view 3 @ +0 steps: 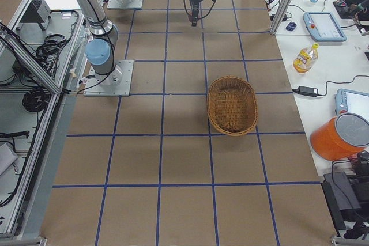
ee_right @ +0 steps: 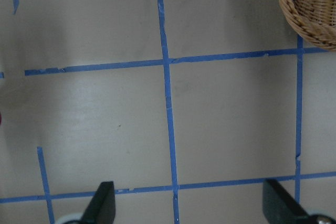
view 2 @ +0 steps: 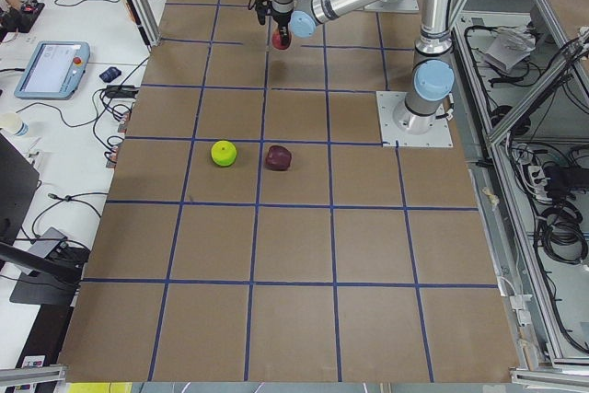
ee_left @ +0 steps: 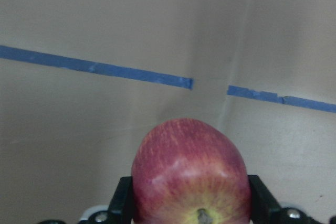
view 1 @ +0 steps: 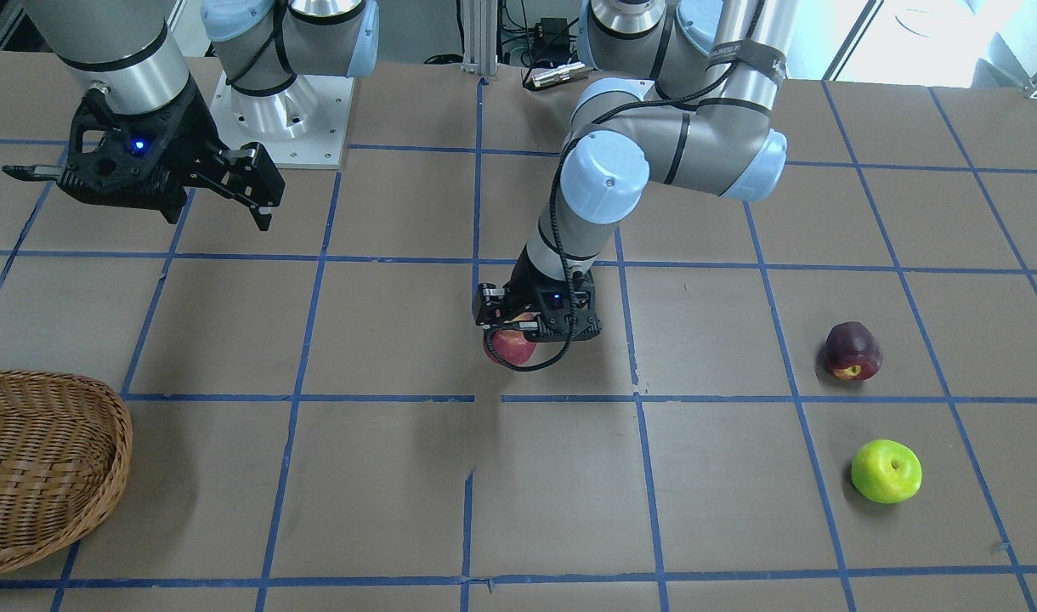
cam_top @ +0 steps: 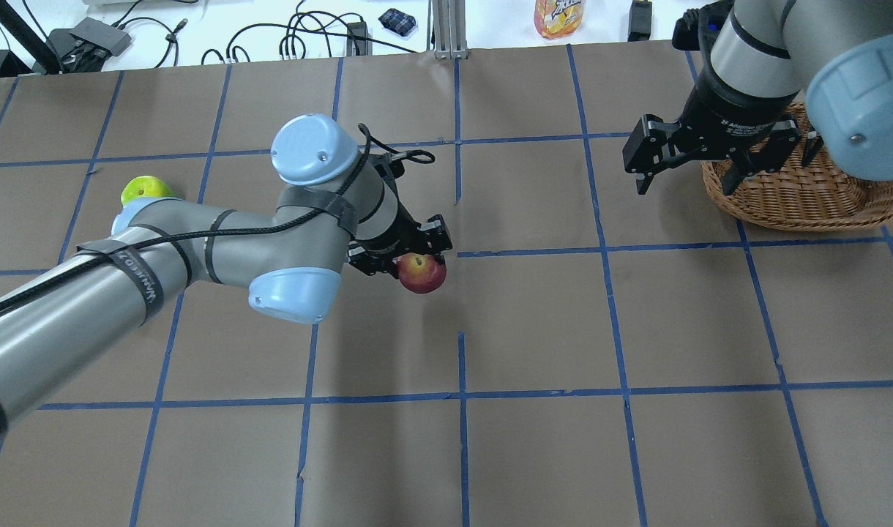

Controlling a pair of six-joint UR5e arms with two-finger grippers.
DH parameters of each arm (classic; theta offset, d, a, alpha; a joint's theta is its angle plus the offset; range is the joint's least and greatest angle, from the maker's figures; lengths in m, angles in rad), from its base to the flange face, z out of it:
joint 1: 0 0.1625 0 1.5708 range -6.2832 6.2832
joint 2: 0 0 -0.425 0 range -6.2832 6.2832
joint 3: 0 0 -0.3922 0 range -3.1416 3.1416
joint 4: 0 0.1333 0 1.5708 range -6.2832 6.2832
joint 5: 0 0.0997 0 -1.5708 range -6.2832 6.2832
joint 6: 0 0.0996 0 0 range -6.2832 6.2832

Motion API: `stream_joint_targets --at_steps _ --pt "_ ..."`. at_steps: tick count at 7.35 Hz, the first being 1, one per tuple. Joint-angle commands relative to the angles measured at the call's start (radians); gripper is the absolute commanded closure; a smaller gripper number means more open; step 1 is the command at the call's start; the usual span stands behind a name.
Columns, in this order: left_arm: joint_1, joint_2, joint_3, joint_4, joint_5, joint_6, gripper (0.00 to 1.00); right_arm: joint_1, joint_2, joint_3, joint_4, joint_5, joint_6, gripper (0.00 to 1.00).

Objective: Put all apples into basket
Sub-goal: 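Carry the red apple to the table center and release it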

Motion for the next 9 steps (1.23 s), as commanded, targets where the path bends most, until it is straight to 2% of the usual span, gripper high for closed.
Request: stream_joint_targets --at_steps 1,2,3,4,5,7,8,9 --pt "-0.033 -0.09 0.081 0.043 0.012 -0.02 0.96 0.0 0.062 0.002 -0.011 -0.001 -0.001 0.0" --pt "-0.036 -0.13 0.106 0.048 0.006 -0.034 0.8 0.0 0.114 0.0 -0.01 0.002 -0.001 0.0" --pt "-0.051 -0.15 0.111 0.065 0.006 -0.043 0.01 0.001 0.138 0.0 -0.026 -0.002 0.008 0.0" --pt "-0.05 -0.12 0.123 0.113 0.011 -0.02 0.0 0.001 0.147 0.0 -0.027 -0.001 0.015 0.0" --pt "0.031 -0.095 0.166 0.117 0.006 0.029 0.0 0.003 0.162 -0.002 -0.023 0.004 0.017 0.0" --pt "0.164 -0.022 0.29 -0.158 0.006 0.217 0.0 0.012 0.172 -0.003 -0.025 0.01 0.034 0.0" --pt "0.259 -0.009 0.369 -0.314 0.012 0.279 0.0 0.041 0.181 -0.005 -0.043 0.049 0.11 0.0" --pt "0.35 0.006 0.369 -0.437 0.096 0.572 0.0 0.1 0.216 -0.011 -0.112 0.074 0.194 0.0"
